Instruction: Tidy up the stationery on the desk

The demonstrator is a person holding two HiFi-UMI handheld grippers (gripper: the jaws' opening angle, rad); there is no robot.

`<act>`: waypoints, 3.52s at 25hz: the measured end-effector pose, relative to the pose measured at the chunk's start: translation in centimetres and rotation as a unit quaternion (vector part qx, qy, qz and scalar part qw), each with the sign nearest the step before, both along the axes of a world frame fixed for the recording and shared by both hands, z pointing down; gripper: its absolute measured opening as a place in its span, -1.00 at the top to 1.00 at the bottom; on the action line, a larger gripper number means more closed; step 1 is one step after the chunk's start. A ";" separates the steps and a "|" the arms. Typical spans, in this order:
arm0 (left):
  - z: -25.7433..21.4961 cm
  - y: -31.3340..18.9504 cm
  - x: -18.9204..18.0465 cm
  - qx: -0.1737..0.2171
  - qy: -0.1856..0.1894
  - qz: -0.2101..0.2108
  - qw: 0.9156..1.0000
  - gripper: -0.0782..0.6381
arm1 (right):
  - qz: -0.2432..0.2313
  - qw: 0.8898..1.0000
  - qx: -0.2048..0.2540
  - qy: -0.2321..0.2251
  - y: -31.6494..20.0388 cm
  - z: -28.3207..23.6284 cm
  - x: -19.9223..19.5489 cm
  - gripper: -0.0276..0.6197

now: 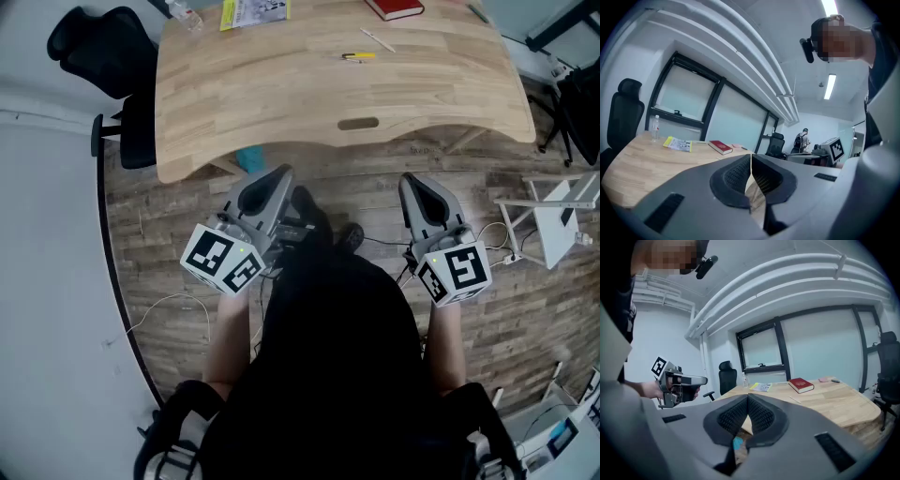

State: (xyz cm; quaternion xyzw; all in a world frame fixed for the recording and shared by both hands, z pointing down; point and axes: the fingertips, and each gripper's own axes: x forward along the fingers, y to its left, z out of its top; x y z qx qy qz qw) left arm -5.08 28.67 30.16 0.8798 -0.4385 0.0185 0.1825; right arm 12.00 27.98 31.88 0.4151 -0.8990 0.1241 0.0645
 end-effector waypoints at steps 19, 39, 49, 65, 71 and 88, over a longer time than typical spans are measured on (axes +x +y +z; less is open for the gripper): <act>0.2 -7.1 -5.1 -0.006 0.008 0.000 1.000 0.67 | 0.029 0.999 -0.027 -0.003 -7.4 0.6 -4.0 0.85; 1.8 -20.1 -9.9 -0.016 0.014 0.073 0.997 0.67 | 0.096 0.993 -0.059 0.044 -16.8 2.7 -8.1 0.85; 4.0 -22.6 -8.5 -0.057 0.003 0.038 0.998 0.67 | 0.065 0.994 -0.081 0.028 -21.2 4.1 -6.8 0.85; 3.2 -26.7 -4.6 -0.058 -0.011 -0.034 0.998 0.67 | -0.036 0.993 -0.099 0.051 -29.0 7.4 -5.1 0.85; 3.2 -26.6 -3.3 -0.055 -0.015 -0.065 0.996 0.67 | -0.099 0.985 -0.104 0.091 -30.5 11.1 -5.6 0.84; 5.5 -25.8 -2.9 -0.083 -0.005 -0.092 0.992 0.67 | -0.131 0.949 -0.153 0.244 -37.2 26.6 -7.5 0.58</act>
